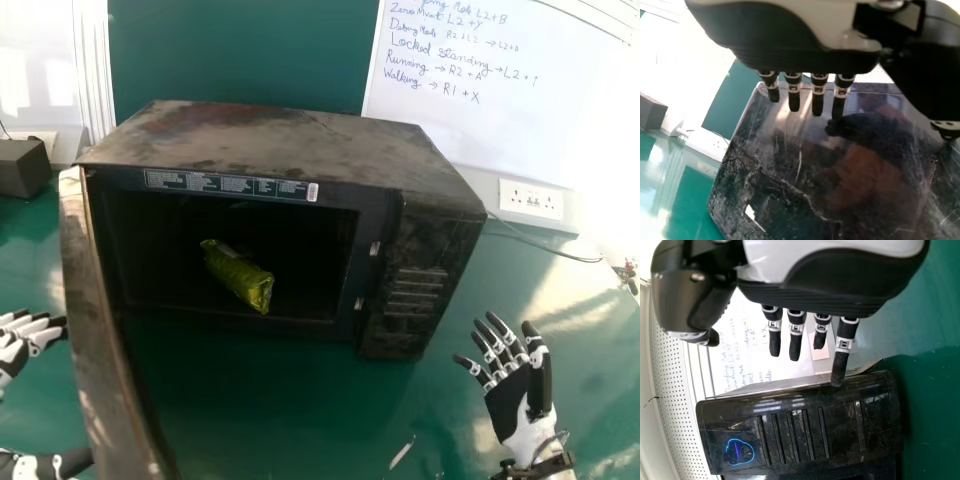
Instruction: Put biscuit inside oven
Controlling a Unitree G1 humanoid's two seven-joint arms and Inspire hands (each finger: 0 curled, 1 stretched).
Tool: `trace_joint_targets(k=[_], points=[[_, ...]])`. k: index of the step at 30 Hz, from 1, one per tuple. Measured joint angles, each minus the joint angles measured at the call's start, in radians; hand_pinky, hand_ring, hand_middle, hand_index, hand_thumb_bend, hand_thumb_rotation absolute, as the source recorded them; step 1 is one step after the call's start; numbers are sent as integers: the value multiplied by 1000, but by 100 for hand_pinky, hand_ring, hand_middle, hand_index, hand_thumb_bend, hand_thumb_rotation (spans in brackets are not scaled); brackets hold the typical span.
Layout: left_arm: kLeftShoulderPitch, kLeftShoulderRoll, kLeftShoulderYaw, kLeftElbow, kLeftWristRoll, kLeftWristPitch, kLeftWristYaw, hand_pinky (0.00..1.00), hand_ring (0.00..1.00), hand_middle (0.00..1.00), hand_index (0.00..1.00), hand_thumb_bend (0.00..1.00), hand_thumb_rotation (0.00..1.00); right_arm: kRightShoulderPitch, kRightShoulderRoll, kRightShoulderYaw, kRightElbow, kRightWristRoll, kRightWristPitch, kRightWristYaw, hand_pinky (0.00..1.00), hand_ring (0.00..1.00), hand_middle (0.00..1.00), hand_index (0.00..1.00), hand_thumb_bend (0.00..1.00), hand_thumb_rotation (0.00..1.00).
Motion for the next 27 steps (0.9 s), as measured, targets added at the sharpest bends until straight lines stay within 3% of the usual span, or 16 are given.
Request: trace_joint_targets(k=[18, 27], points=[[-59, 67, 1, -42, 17, 126, -60, 100, 100, 100, 94, 80, 92, 1, 13, 1, -18, -1, 0, -9, 77, 97, 96, 92, 64, 93], [-124, 100, -57, -35, 53, 144, -81, 100, 100, 99, 93, 82, 90, 3, 14, 2, -21, -2, 0, -9, 82, 97, 97, 94, 63, 93]])
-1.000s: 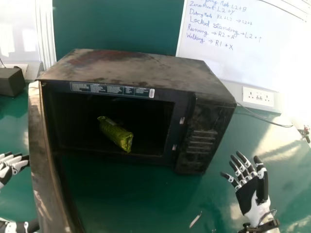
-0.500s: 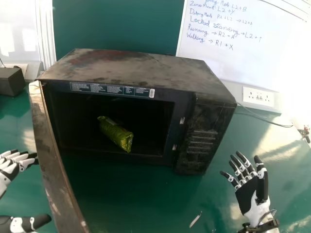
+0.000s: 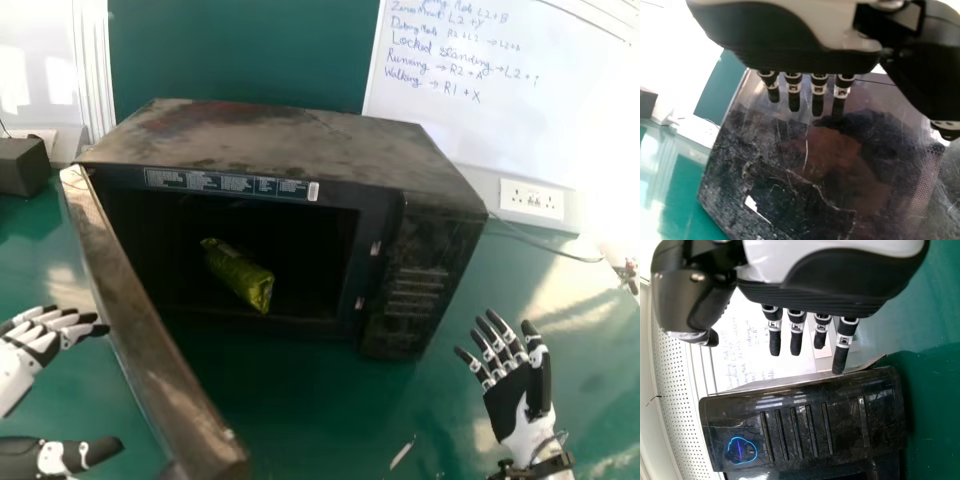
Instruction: Put biscuit inside oven
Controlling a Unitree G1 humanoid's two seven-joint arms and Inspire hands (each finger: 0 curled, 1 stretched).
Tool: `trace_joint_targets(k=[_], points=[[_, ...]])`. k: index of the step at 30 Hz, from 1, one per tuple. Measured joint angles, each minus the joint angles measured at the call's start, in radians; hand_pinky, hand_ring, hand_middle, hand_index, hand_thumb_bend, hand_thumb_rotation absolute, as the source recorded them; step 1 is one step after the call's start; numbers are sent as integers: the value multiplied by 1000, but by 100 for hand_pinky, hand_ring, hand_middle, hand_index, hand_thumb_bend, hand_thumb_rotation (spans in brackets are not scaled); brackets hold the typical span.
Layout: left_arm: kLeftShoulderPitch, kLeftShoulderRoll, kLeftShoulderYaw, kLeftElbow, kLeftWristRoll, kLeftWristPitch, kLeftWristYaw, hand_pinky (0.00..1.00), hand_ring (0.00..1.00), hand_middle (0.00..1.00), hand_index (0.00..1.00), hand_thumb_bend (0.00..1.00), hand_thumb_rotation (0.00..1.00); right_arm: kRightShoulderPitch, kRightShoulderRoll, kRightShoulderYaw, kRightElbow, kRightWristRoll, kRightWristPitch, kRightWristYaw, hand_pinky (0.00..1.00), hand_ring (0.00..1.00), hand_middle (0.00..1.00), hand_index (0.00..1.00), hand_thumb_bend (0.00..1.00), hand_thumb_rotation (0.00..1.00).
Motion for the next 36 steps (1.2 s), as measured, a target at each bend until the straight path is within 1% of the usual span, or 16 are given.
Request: trace_joint_targets(k=[6, 9, 13, 17, 19, 22, 25, 28, 33, 36], points=[[-65, 32, -60, 7, 31, 37, -10, 100, 100, 99, 93, 82, 89, 1, 0, 1, -2, 1, 2, 0, 85, 97, 96, 94, 65, 92], [-86, 41, -68, 8, 38, 56, -14, 100, 100, 100, 93, 81, 88, 2, 0, 1, -3, 3, 4, 0, 86, 97, 96, 94, 65, 93], [-109, 55, -80, 15, 54, 63, -21, 100, 100, 99, 93, 82, 88, 2, 1, 1, -5, 4, 9, 0, 89, 97, 96, 94, 66, 95], [-141, 71, -106, 28, 62, 74, -27, 100, 100, 99, 92, 83, 87, 2, 2, 3, -5, 2, 9, 0, 89, 97, 96, 93, 66, 95], [-158, 86, -114, 32, 65, 90, -32, 100, 100, 99, 93, 83, 87, 3, 3, 3, -6, 2, 9, 0, 89, 97, 95, 93, 66, 94], [-193, 117, -136, 47, 75, 112, -38, 100, 100, 99, 92, 83, 86, 4, 4, 3, -6, 2, 10, 0, 85, 95, 95, 93, 67, 93], [-226, 147, -158, 61, 94, 121, -47, 100, 100, 99, 92, 84, 86, 5, 6, 3, -7, 2, 10, 0, 82, 94, 94, 93, 68, 94], [-261, 165, -189, 88, 109, 126, -49, 100, 100, 98, 91, 84, 86, 6, 6, 3, -8, 3, 10, 2, 80, 93, 94, 92, 70, 93], [-326, 201, -246, 115, 131, 151, -51, 100, 100, 97, 90, 85, 85, 7, 6, 3, -9, 3, 13, 5, 81, 93, 94, 92, 72, 95], [-359, 217, -282, 132, 148, 165, -51, 100, 99, 97, 90, 85, 85, 8, 6, 3, -10, 3, 14, 7, 84, 94, 95, 93, 72, 94]])
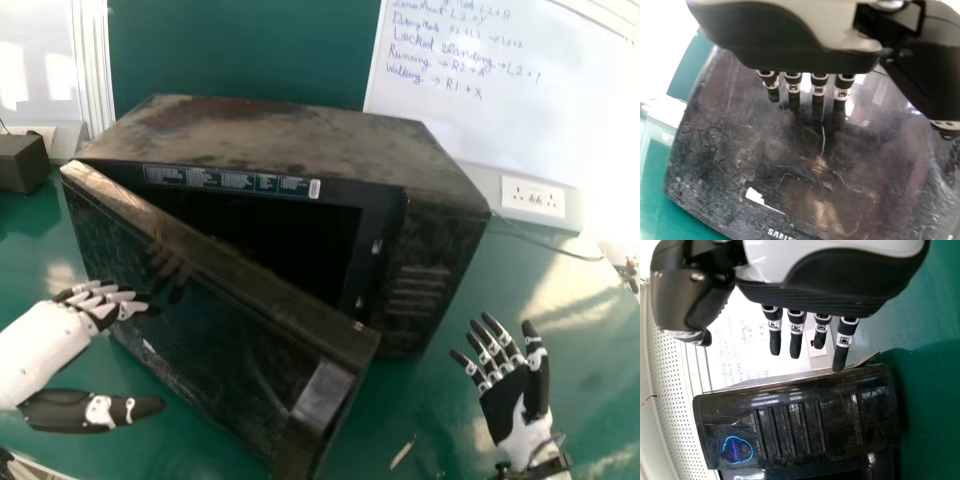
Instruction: Put biscuit inside oven
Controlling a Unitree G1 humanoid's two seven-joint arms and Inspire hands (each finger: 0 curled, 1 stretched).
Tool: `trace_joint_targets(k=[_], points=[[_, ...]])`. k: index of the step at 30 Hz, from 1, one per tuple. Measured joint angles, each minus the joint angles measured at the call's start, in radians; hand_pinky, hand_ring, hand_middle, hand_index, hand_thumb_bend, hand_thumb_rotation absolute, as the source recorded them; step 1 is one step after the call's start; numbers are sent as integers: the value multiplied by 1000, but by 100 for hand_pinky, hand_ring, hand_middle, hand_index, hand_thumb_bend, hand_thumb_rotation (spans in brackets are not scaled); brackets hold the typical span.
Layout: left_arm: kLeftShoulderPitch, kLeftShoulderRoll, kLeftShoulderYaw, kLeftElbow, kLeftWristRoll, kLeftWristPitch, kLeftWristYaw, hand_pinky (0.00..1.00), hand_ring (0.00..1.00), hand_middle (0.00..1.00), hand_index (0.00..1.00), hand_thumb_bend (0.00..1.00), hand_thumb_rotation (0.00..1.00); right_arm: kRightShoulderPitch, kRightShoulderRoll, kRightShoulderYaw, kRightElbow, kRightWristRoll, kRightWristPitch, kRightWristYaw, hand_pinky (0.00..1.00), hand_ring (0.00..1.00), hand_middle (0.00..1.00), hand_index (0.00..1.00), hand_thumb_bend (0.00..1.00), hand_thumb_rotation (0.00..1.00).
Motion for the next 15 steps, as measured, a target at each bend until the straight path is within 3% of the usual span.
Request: trace_joint_targets(k=[15], points=[[-164, 42, -134, 91, 33, 34, 2, 100, 99, 97, 90, 86, 84, 4, 2, 0, -2, 2, 3, 3, 91, 96, 96, 96, 75, 100]])
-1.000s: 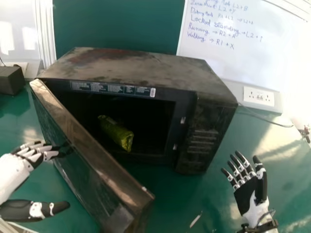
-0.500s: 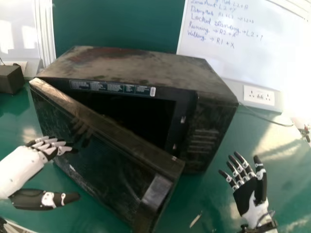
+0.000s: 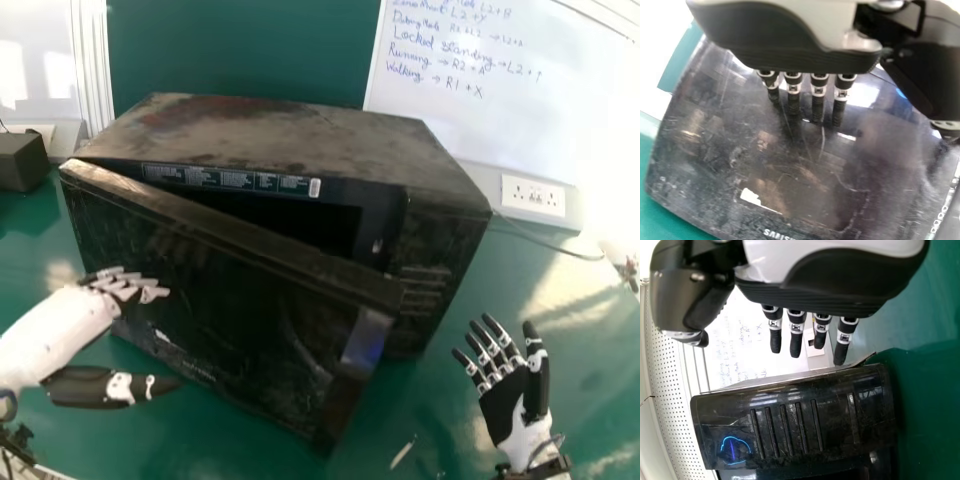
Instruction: Put biscuit inside oven
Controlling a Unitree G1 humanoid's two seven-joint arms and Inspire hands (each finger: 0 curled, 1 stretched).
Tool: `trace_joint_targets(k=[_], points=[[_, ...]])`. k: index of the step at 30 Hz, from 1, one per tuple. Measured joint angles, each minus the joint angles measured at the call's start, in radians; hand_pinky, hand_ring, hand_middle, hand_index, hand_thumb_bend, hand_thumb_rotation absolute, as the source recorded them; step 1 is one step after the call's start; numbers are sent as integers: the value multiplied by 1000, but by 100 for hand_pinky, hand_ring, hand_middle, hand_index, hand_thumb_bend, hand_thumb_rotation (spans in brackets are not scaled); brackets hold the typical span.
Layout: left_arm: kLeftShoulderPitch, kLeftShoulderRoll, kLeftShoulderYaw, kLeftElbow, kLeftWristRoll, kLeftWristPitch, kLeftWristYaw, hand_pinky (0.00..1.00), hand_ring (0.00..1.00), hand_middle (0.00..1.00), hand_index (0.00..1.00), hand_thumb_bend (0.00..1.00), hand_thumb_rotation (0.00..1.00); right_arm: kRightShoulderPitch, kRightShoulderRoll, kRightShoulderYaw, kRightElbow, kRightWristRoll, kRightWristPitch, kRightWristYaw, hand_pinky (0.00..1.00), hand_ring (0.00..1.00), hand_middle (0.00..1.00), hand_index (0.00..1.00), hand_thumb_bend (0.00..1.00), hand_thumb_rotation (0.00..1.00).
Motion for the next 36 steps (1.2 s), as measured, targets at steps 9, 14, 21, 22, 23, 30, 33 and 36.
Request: trace_joint_targets(k=[9, 14, 21, 22, 23, 30, 33, 36], points=[[-99, 15, -82, 53, 3, 27, 0, 100, 99, 96, 88, 87, 83, 1, 2, 0, -1, 1, 1, 0, 94, 98, 97, 96, 75, 100], [-149, 40, -114, 89, 4, 27, 0, 100, 98, 96, 88, 88, 81, 2, 2, 0, -1, 1, 2, 0, 92, 97, 96, 96, 75, 100], [-213, 60, -149, 133, 4, 43, 0, 100, 98, 96, 89, 89, 81, 6, 2, 0, -2, 1, 3, 0, 92, 97, 97, 96, 70, 100], [-221, 62, -155, 141, 4, 43, 0, 100, 98, 96, 89, 89, 82, 7, 2, 0, -2, 1, 3, 0, 92, 97, 97, 96, 70, 100], [-230, 66, -164, 148, 4, 44, -1, 100, 98, 96, 89, 89, 82, 7, 2, 0, -3, 0, 3, 0, 92, 97, 97, 96, 70, 100], [-271, 79, -208, 177, 5, 49, -1, 100, 97, 95, 87, 88, 80, 13, 2, 0, -3, 4, 4, 0, 97, 99, 98, 98, 71, 100], [-282, 83, -213, 179, 6, 58, -1, 100, 97, 95, 87, 89, 81, 14, 2, 0, -5, 5, 4, -1, 98, 99, 98, 98, 72, 100], [-289, 88, -223, 183, 8, 71, -1, 100, 97, 95, 88, 90, 80, 17, 2, 0, -5, 5, 4, -2, 98, 100, 99, 98, 71, 100]])
